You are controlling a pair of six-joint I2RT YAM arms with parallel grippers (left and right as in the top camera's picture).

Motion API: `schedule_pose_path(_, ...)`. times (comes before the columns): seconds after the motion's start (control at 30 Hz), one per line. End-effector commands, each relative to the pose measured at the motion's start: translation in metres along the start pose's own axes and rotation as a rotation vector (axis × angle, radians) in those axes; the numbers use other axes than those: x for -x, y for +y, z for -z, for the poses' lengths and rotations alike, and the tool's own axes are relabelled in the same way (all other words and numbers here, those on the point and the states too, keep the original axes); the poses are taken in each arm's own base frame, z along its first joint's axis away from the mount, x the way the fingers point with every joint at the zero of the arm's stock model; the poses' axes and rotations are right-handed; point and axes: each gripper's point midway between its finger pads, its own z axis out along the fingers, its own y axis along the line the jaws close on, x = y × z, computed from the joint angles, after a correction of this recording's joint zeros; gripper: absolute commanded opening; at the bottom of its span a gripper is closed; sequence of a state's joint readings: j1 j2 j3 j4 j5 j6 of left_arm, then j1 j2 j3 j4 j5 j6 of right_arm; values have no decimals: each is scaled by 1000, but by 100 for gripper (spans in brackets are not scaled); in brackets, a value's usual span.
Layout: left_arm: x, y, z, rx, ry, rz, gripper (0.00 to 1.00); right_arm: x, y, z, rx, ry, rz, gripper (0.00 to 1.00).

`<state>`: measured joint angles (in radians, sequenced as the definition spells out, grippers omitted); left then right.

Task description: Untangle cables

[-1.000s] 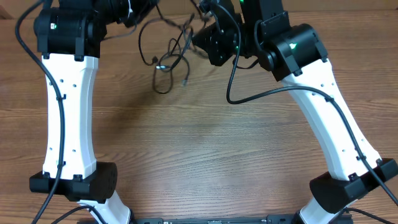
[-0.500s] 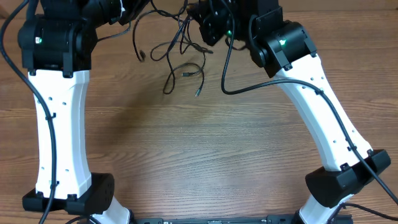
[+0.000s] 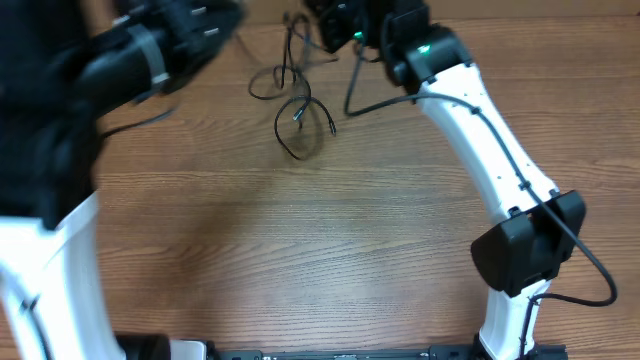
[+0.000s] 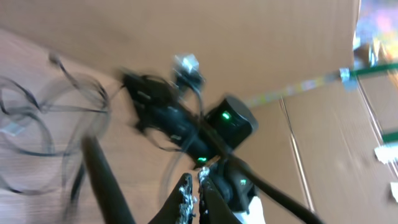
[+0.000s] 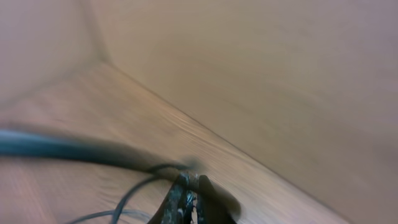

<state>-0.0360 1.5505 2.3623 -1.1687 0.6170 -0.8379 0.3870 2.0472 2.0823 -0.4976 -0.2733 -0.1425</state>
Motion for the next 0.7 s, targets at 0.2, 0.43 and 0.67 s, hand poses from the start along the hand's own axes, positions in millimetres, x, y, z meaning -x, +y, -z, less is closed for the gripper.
schedule_pose_path(0.2, 5, -10, 106, 64, -254, -165, 4, -77, -134, 45, -201, 214, -211, 4)
schedule_pose_path(0.43, 20, 24, 66, 130, -162, -154, 4, -76, -107, 51, -154, 254, -214, 4)
schedule_pose_path(0.67, 31, 52, 3, 164, -48, -209, 4, -50, -32, 70, 84, 239, -139, 11)
